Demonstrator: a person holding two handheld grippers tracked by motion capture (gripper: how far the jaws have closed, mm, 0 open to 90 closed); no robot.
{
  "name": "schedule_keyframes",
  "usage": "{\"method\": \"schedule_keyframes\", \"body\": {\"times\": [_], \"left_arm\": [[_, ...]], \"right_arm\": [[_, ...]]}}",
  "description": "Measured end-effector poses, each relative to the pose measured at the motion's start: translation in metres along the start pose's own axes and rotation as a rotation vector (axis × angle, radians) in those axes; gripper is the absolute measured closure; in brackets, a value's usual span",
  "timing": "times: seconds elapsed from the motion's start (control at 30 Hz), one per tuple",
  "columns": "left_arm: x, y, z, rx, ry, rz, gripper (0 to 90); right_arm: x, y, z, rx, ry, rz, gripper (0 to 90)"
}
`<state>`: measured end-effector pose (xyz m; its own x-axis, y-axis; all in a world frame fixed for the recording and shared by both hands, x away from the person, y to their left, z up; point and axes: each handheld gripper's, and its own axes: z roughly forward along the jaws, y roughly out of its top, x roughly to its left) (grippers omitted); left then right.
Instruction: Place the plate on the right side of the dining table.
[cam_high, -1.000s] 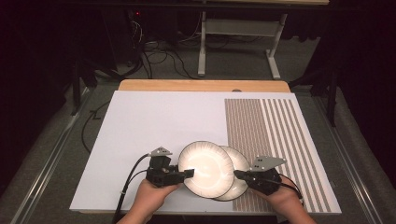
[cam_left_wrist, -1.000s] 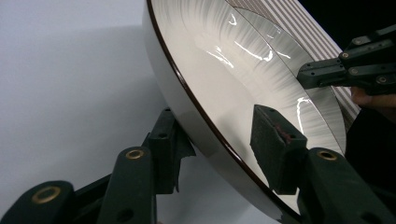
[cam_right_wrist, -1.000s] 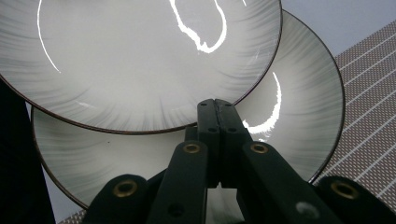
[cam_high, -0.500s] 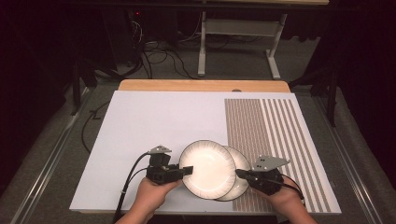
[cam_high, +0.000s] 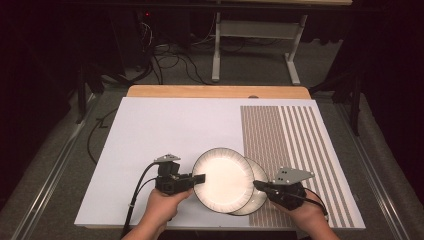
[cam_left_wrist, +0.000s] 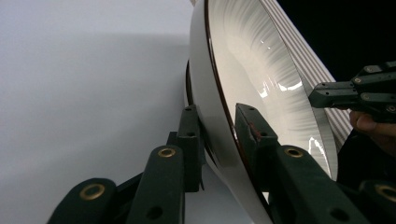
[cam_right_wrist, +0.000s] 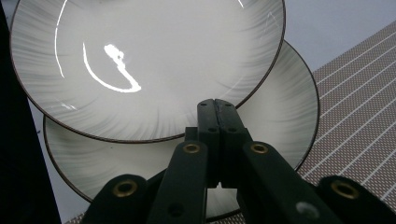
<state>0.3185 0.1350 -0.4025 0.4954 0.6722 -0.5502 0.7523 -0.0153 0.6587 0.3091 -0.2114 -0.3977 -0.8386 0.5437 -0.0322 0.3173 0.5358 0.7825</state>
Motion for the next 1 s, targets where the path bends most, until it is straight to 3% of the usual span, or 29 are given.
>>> {"method": "schedule_keyframes", "body": {"times": [0.23,0.27,0.3,0.33,0.37,0.4,0.7,0.87,1.0], "left_arm": [[0.0,0.001,-0.002,-0.034,-0.012,-0.001,75.9],[0.0,0.001,-0.002,-0.045,-0.013,0.001,76.7],[-0.006,0.001,0.001,-0.103,-0.022,-0.065,76.7],[-0.006,0.001,0.001,-0.112,-0.02,-0.06,77.4],[-0.009,0.002,0.003,-0.165,-0.019,-0.103,77.4],[-0.001,0.003,-0.005,-0.074,-0.021,0.012,77.8],[0.0,0.005,-0.006,-0.116,-0.039,0.033,79.5],[-0.001,0.006,-0.009,-0.141,-0.028,0.063,79.7],[0.001,0.009,-0.013,-0.175,0.007,0.09,79.9]], "right_arm": [[-0.001,0.001,-0.006,-0.042,-0.008,0.009,90.0],[-0.002,0.002,-0.011,-0.062,-0.015,0.03,90.0],[-0.002,0.002,-0.011,-0.062,-0.015,0.03,90.0],[-0.005,0.001,-0.015,-0.077,-0.024,0.042,90.0],[-0.005,0.001,-0.015,-0.077,-0.024,0.042,90.0],[-0.007,0.001,-0.017,-0.081,-0.031,0.049,90.0],[-0.019,-0.004,-0.031,-0.12,-0.081,0.089,90.0],[-0.023,-0.006,-0.036,-0.134,-0.102,0.113,86.3],[-0.026,-0.008,-0.041,-0.147,-0.132,0.145,81.2]]}}
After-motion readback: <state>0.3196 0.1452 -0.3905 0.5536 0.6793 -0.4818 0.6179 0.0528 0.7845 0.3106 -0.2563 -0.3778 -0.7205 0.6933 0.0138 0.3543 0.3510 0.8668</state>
